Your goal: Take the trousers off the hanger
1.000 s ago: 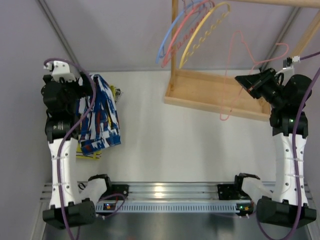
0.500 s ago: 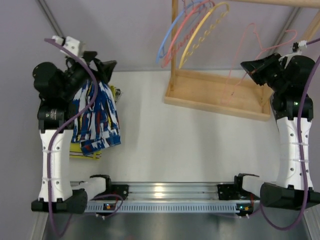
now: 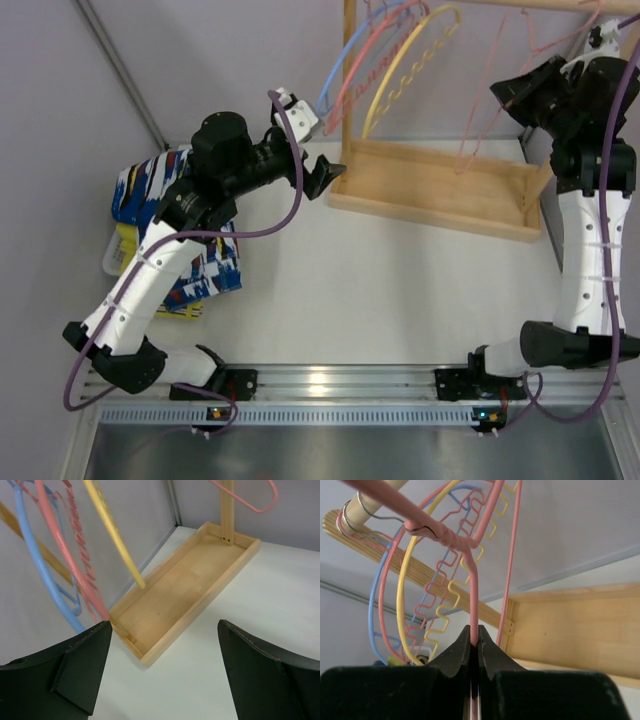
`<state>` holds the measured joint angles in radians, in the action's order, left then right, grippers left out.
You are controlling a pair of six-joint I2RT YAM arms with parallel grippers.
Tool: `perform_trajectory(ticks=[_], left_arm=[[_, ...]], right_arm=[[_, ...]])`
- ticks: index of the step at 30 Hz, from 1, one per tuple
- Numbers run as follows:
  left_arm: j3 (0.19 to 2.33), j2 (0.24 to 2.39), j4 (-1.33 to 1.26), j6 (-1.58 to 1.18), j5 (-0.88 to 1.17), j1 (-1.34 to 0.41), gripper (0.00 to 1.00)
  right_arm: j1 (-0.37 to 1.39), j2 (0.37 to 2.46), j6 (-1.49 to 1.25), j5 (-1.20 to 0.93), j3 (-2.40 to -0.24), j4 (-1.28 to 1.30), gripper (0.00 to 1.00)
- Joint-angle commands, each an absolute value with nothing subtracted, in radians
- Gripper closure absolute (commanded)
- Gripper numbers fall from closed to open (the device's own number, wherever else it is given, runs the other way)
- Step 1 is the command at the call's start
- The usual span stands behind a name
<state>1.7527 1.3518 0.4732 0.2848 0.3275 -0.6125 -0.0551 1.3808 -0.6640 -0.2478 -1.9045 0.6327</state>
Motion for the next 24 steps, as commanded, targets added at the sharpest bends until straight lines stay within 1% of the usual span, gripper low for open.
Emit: perform_trajectory(ticks=[1, 7, 10, 24], left_arm=[[1.763, 1.318, 0.453, 0.279, 0.278, -0.658, 0.07], [1.714, 1.284, 0.453, 0.252, 0.256, -0.661, 0.02], [1.695, 1.267, 0.454, 0.256, 0.242, -0.661, 0.02], [1.643, 1.23, 0.454, 0.275, 0.192, -0.661, 0.02]], right_arm=[[-0.072, 1.474, -0.545, -0.253, -2.075, 0.687, 1.0], [-0.156, 1.624, -0.506, -0.301, -2.239, 0.715, 1.0], [-0.202, 1.68, -0.5, -0.317, -2.281, 0.712, 1.0], [-0.238, 1.769, -0.436, -0.318, -2.235, 0.713, 1.0]])
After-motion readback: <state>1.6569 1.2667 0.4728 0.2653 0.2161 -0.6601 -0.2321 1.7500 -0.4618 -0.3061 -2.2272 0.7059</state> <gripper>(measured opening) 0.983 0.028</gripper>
